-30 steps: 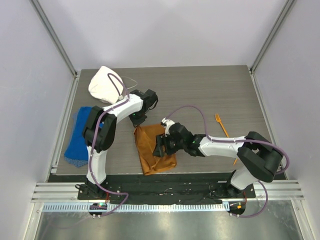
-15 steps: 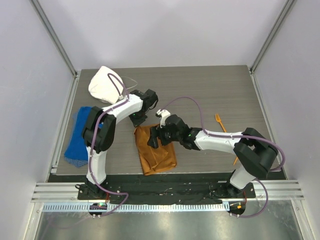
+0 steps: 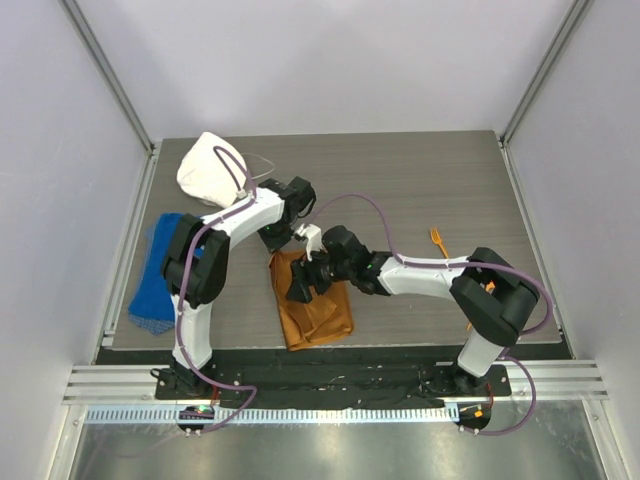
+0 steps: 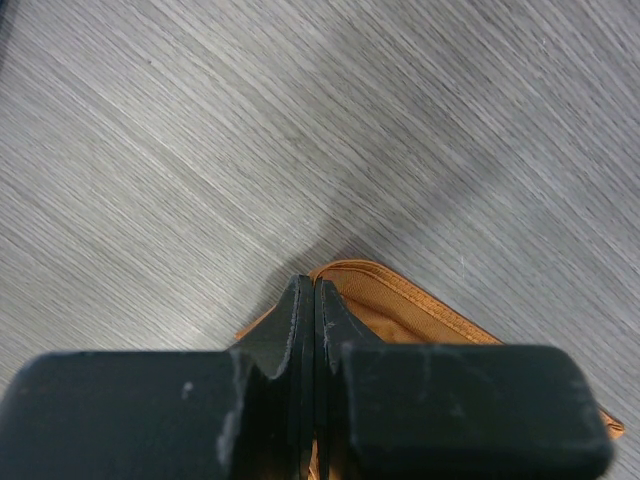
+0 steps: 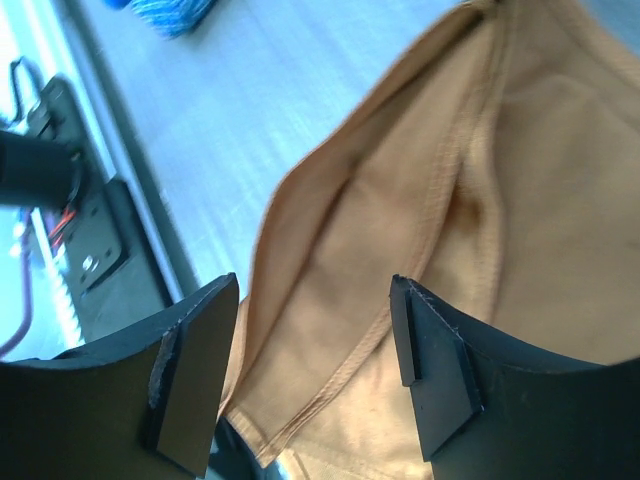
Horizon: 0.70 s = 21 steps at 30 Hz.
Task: Fold the napkin into a case and place the utensils inside
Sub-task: Fold the lower triangle-folded napkin at the center of the board.
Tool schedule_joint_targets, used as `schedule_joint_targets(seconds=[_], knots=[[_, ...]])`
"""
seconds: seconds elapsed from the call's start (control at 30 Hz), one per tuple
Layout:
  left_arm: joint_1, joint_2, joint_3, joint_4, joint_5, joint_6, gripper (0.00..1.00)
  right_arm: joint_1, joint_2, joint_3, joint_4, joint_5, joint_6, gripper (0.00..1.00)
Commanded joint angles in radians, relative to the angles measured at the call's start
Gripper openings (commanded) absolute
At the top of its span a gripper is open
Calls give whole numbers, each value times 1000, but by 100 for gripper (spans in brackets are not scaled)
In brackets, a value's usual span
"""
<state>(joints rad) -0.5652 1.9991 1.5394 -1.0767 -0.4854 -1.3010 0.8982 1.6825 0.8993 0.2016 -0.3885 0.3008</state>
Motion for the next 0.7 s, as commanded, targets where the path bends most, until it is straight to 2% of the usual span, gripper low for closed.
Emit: schedule_joint_targets(seconds=[0.0,0.3,0.53,0.57,0.63,0.67], knots=[[-2,-34,1,9,-19,-6,0,28,6,4,-17,-107,-49,70],[-2,-29,22,-3,-18,-12,0,91,9,-56,7,-49,-16,62],[-2,-39,13,-3,-24,-24,0,91,16,-62,-5,10,17,40],[-2,-40,14,-2,-25,-24,0,93,11,-60,-13,16,18,29],[-2,-36,22,0,-25,-20,0,91,-12,-71,-28,69,37,13],[-2,-33,25,0,-25,-17,0,88,-23,-77,-31,86,44,1]])
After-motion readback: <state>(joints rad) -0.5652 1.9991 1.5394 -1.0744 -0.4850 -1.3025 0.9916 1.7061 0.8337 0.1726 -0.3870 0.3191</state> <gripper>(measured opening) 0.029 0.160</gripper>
